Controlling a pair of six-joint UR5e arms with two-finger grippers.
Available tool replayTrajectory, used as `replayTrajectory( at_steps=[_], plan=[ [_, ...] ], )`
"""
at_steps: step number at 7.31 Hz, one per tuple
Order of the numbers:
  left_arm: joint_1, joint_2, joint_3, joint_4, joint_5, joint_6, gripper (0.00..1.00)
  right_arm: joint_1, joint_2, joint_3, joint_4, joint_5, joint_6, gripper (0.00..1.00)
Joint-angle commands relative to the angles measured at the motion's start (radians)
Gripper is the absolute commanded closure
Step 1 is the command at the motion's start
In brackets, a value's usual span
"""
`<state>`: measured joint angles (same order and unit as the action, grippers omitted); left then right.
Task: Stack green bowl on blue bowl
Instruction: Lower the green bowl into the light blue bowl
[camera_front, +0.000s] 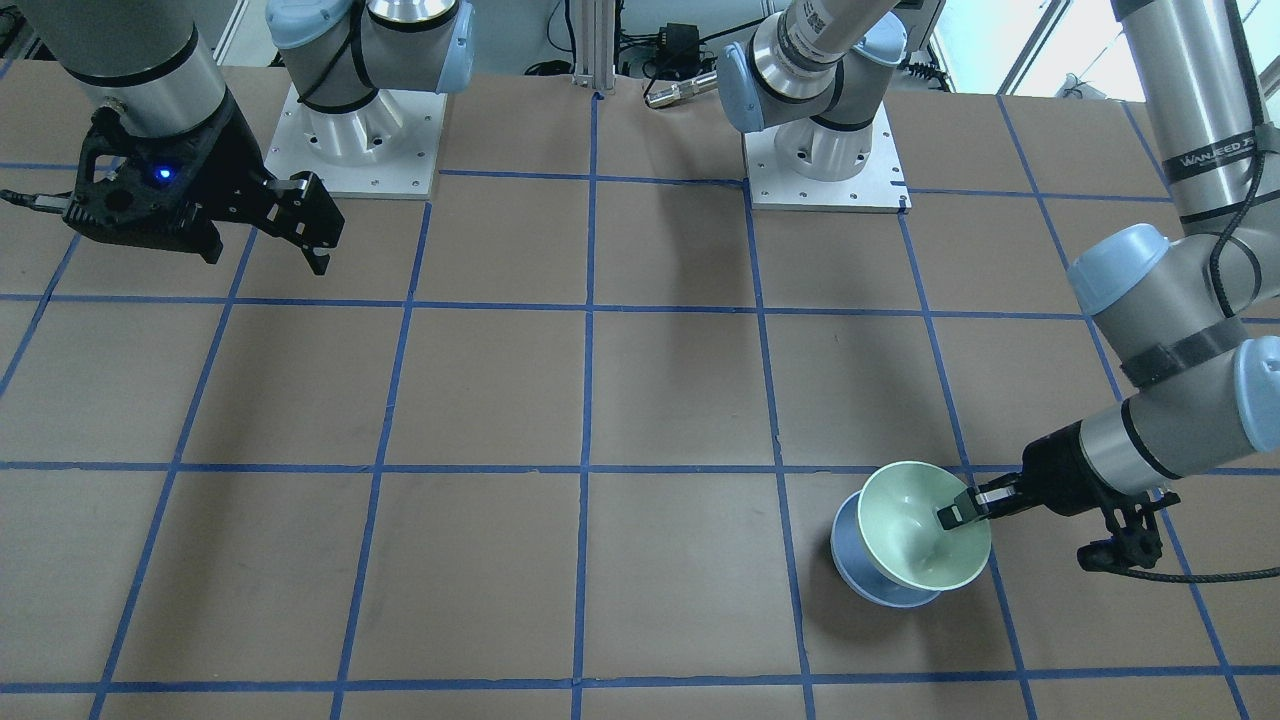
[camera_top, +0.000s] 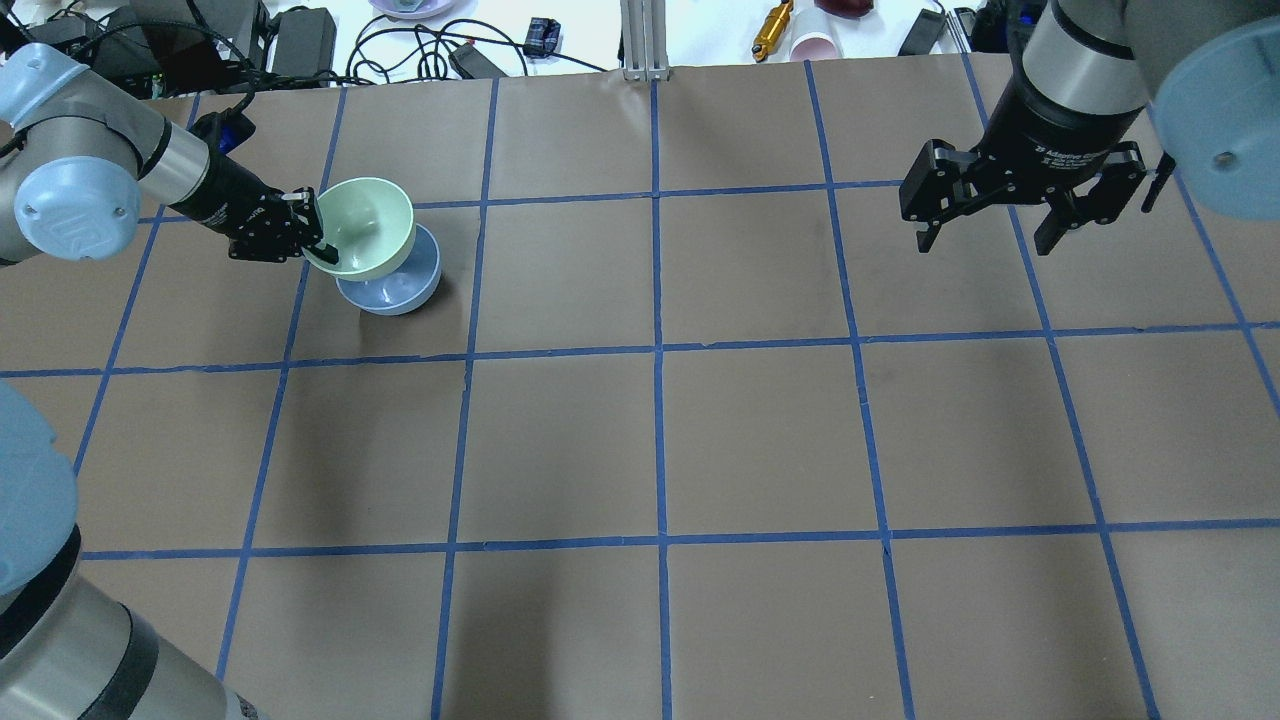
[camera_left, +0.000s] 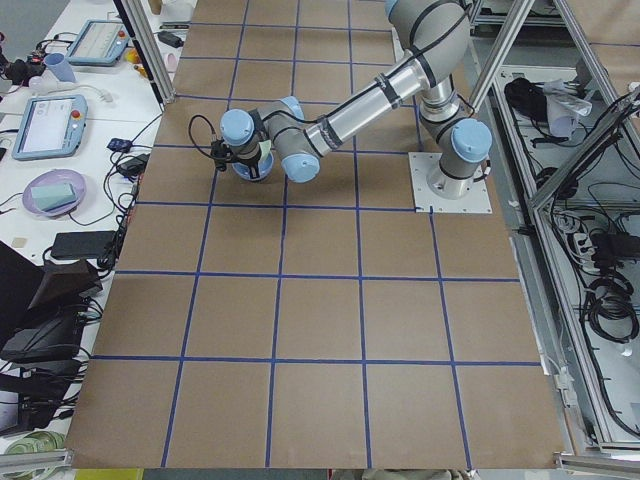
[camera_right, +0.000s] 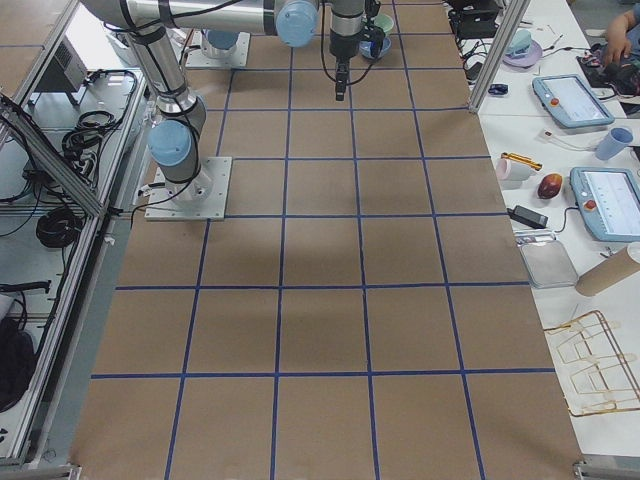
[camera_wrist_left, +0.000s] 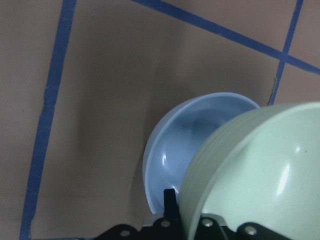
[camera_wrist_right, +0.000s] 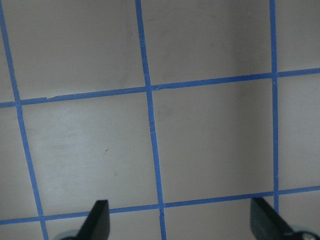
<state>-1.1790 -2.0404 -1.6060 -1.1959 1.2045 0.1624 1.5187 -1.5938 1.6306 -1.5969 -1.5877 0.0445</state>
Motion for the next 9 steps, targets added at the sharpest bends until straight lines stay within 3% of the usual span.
replayTrajectory(
  at_steps=[1,9],
  plan=[
    [-0.002,0.000,-0.005,0.002,0.024,0.000,1.00,0.000,0.000,0.000,0.000,0.000,0.000,0.00],
    [-0.002,-0.014,0.001,0.055,0.026,-0.015,0.99,0.000,0.000,0.000,0.000,0.000,0.000,0.00]
  ],
)
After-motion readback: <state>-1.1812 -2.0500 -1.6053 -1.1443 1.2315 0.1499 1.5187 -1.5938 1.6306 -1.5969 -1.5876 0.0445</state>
